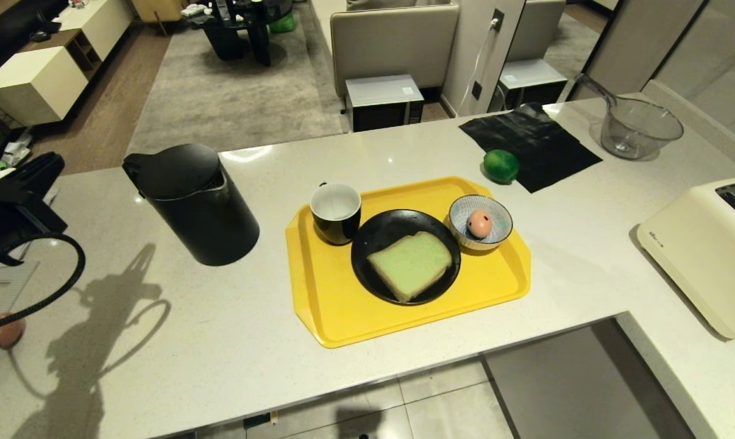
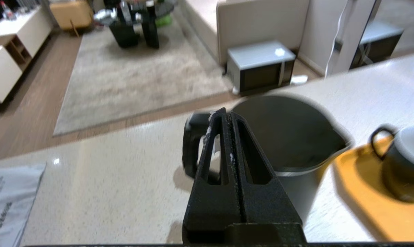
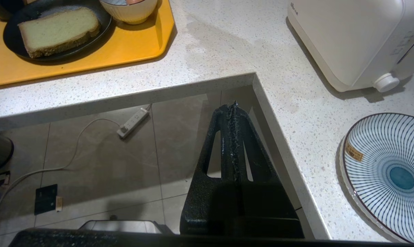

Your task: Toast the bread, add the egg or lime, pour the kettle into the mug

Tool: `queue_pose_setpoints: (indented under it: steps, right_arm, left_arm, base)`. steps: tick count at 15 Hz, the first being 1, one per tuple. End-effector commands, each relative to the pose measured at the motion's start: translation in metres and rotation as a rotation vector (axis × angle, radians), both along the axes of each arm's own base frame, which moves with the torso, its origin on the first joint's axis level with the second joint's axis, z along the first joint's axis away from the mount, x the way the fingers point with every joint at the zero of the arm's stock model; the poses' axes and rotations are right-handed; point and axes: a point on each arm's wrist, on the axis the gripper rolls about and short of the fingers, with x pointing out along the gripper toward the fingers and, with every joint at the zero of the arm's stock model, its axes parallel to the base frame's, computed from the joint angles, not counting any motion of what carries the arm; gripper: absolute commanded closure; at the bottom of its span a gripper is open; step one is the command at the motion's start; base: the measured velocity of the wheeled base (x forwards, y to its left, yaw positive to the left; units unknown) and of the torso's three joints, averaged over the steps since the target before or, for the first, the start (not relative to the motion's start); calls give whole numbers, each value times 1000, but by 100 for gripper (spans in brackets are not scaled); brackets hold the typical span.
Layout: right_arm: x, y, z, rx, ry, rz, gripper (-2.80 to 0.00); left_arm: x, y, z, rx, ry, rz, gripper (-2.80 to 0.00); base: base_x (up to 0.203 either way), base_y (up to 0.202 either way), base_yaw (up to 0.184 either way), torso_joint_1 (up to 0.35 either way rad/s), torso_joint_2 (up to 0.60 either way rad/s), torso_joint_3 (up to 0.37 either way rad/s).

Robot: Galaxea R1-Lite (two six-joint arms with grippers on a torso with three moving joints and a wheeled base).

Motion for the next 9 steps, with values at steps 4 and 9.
queue_pose_setpoints:
  steps: [4,9]
  right_arm:
    - [2,0,-7,1,27,0,0]
    - [2,0,-8,1,28,0,0]
  left_arm:
    - [-74,-20,39,-38,-212,-59,0]
    - [-154,-43,60,-16,-387,-100,0]
  base:
    - [0,0,0,0,0,0]
    - [0,0,0,0,0,0]
